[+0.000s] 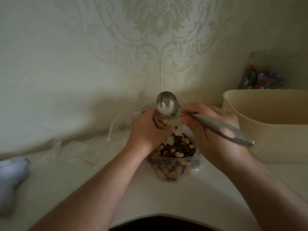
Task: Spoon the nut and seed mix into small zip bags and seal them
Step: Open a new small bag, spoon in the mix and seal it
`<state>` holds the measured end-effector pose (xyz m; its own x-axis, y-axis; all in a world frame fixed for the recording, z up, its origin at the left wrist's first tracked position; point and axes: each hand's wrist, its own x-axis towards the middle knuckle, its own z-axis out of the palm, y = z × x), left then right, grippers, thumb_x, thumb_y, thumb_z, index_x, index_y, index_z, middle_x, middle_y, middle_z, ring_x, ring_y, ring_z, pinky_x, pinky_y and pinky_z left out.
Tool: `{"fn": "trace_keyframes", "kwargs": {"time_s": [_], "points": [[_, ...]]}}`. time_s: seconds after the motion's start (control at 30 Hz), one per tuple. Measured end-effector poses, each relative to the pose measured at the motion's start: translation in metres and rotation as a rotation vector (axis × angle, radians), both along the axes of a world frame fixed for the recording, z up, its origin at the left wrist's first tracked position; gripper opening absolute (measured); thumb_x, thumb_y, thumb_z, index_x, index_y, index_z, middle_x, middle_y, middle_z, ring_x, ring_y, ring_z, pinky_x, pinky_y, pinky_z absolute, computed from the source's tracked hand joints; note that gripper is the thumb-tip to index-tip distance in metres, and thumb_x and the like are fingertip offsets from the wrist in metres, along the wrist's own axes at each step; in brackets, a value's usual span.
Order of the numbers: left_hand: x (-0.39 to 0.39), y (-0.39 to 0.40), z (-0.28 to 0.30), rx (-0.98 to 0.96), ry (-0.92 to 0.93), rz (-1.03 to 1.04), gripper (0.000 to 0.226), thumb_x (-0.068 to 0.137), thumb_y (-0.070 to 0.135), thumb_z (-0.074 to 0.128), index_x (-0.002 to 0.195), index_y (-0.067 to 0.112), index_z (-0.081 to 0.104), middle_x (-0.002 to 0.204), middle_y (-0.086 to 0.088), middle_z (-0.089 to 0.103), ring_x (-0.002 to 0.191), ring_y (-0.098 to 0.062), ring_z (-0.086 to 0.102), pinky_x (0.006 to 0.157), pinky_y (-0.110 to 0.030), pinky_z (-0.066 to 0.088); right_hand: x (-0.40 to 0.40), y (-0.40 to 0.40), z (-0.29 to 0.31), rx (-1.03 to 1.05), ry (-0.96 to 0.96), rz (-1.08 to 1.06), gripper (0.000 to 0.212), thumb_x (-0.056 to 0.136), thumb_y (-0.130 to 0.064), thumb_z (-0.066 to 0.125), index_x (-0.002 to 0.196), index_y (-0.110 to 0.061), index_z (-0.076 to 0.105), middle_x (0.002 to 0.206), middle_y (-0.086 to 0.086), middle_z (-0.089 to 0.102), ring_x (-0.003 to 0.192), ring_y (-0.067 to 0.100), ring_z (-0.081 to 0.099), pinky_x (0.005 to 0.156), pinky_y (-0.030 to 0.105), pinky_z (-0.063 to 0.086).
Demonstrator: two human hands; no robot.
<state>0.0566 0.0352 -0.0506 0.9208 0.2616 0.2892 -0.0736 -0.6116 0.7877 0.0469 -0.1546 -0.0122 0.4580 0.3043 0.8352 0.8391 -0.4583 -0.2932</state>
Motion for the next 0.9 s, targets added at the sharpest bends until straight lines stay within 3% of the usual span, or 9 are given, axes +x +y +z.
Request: {"fn": "trace_keyframes", "kwargs": {"time_s": [0.13, 0.2, 0.33, 0.5, 0.7, 0.8, 0.9], "points": [[-0.002, 0.000, 0.000, 0.037, -0.036, -0.036, 0.056, 0.081, 0.037, 0.086, 0.129, 0.038, 0.058, 0.099, 0.019, 0.069, 0.087, 0.008, 0.064, 0.068, -0.005, 0.046, 0.004, -0.004, -0.001, 0.044, 0.129, -0.029, 0.035, 0.103, -0.048, 0.051, 0.108, -0.019, 0.071, 0.089, -0.027, 0.060, 0.078, -0.010, 0.061, 0.068, 0.005, 0.045], [-0.003, -0.002, 0.002, -0.066, -0.055, -0.030, 0.061, 0.080, 0.031, 0.088, 0.130, 0.039, 0.055, 0.094, 0.014, 0.072, 0.082, 0.006, 0.066, 0.069, -0.007, 0.050, 0.005, -0.006, -0.001, 0.053, 0.151, -0.025, 0.034, 0.104, -0.050, 0.048, 0.107, -0.024, 0.069, 0.087, -0.020, 0.065, 0.078, -0.003, 0.065, 0.063, 0.016, 0.051], [-0.003, -0.003, 0.006, -0.456, -0.078, -0.042, 0.060, 0.077, 0.024, 0.093, 0.124, 0.036, 0.057, 0.090, 0.011, 0.076, 0.078, -0.001, 0.074, 0.075, -0.023, 0.061, 0.006, -0.009, 0.002, 0.038, 0.144, -0.050, 0.027, 0.107, -0.044, 0.046, 0.103, -0.026, 0.067, 0.079, -0.008, 0.067, 0.067, 0.008, 0.066, 0.056, 0.038, 0.055], [-0.009, -0.002, 0.010, -0.207, -0.102, -0.047, 0.056, 0.081, 0.044, 0.088, 0.124, 0.042, 0.052, 0.095, 0.013, 0.074, 0.082, 0.006, 0.071, 0.074, -0.021, 0.060, 0.006, -0.009, 0.002, 0.005, 0.164, -0.046, 0.031, 0.109, -0.044, 0.041, 0.100, -0.027, 0.065, 0.076, -0.013, 0.064, 0.071, 0.004, 0.065, 0.060, 0.030, 0.054], [-0.012, 0.010, 0.012, 0.023, 0.006, -0.071, 0.061, 0.078, 0.050, 0.087, 0.125, 0.041, 0.049, 0.098, 0.016, 0.070, 0.082, 0.007, 0.067, 0.078, -0.026, 0.060, 0.005, -0.010, 0.002, -0.014, 0.255, -0.046, 0.039, 0.107, -0.042, 0.036, 0.092, -0.018, 0.064, 0.071, -0.008, 0.064, 0.068, 0.009, 0.066, 0.060, 0.038, 0.057], [-0.016, 0.014, 0.011, 0.041, 0.090, -0.123, 0.057, 0.076, 0.045, 0.090, 0.118, 0.038, 0.052, 0.099, 0.018, 0.070, 0.085, 0.004, 0.068, 0.073, -0.022, 0.056, 0.006, -0.011, 0.001, -0.072, 0.345, -0.037, 0.041, 0.107, -0.037, 0.038, 0.090, -0.013, 0.066, 0.070, -0.001, 0.065, 0.064, 0.014, 0.064, 0.063, 0.042, 0.055], [-0.016, 0.018, 0.008, -0.029, 0.177, -0.166, 0.047, 0.075, 0.034, 0.092, 0.109, 0.038, 0.060, 0.101, 0.018, 0.075, 0.090, 0.007, 0.069, 0.081, -0.023, 0.057, 0.006, -0.014, 0.002, -0.144, 0.376, -0.087, 0.039, 0.104, -0.039, 0.036, 0.092, -0.016, 0.066, 0.072, -0.005, 0.064, 0.066, 0.013, 0.064, 0.065, 0.044, 0.054]]}}
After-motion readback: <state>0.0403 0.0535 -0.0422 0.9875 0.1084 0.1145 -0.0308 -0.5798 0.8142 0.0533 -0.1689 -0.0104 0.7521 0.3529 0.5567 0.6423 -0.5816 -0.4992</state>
